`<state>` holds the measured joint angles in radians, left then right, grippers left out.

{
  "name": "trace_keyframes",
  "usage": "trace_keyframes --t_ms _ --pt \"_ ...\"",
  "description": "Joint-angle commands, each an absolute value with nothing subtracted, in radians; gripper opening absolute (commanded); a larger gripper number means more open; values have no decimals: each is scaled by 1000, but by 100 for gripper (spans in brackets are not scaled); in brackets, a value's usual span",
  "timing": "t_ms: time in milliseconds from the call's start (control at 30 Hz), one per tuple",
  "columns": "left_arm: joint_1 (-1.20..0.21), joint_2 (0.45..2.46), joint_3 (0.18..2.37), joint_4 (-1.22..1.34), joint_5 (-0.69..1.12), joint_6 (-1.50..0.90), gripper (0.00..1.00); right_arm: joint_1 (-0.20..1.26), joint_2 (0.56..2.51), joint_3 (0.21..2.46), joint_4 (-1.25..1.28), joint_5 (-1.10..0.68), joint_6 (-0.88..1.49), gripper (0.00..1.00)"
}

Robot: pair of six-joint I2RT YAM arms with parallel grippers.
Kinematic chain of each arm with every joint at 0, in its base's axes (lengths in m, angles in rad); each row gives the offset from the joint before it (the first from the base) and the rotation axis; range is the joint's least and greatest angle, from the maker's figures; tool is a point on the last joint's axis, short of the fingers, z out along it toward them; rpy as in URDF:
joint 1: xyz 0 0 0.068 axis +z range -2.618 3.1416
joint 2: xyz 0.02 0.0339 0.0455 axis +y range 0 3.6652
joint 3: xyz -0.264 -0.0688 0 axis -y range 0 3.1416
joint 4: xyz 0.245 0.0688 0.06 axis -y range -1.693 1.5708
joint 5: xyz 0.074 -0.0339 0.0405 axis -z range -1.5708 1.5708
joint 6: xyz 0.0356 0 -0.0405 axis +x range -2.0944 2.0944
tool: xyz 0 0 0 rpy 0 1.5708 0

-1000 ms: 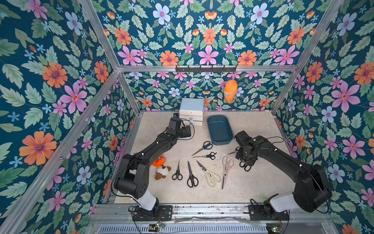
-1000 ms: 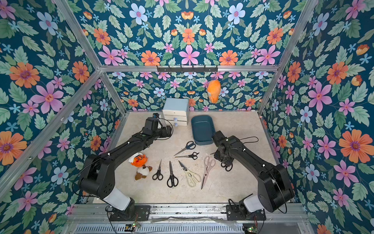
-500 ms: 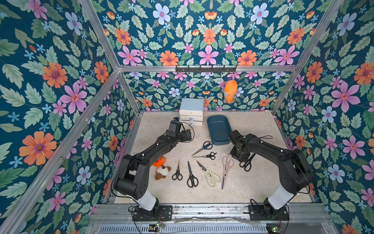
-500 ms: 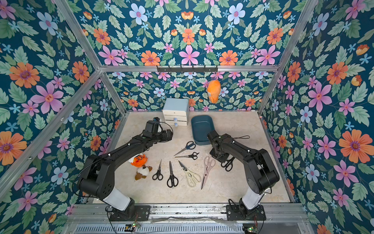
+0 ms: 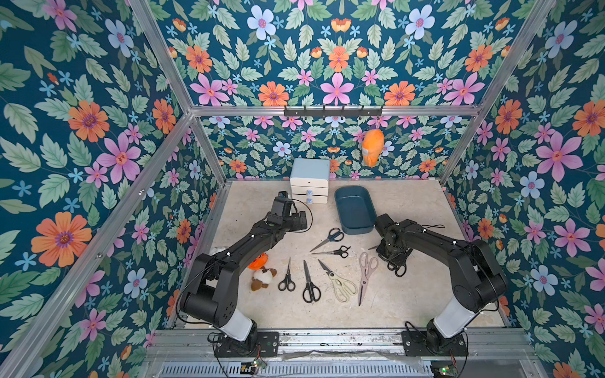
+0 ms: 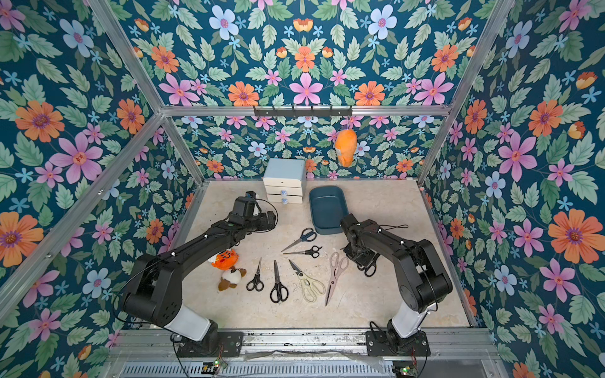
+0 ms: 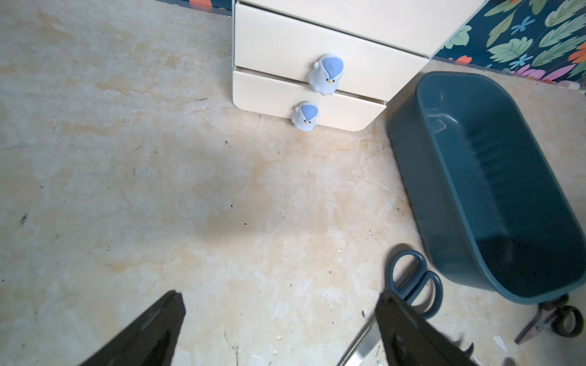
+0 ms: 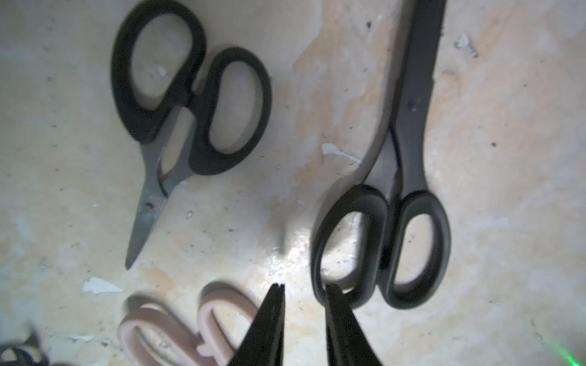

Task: Put the scissors into the storage box
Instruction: Pick up the scissors from the center of the board.

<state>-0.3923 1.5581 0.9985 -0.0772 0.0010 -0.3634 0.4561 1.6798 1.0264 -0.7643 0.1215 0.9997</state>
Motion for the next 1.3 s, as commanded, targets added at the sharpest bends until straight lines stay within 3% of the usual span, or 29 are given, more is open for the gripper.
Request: trace_keyframes --t_ms 0,333,633,933,1267 --pt "-391 1551 997 -80 -12 -346 99 446 1667 995 -750 117 994 26" --pt "-392 1526 978 -82 -20 -357 99 446 1668 953 -660 77 980 26" --pt "-392 1483 939 -83 -39 -371 99 443 1705 881 -586 60 977 20" --pt "-391 1472 933 -84 -44 -372 99 442 1718 838 -556 64 970 0" --pt "-391 1512 942 -82 -30 -373 99 442 1592 906 -678 126 908 0"
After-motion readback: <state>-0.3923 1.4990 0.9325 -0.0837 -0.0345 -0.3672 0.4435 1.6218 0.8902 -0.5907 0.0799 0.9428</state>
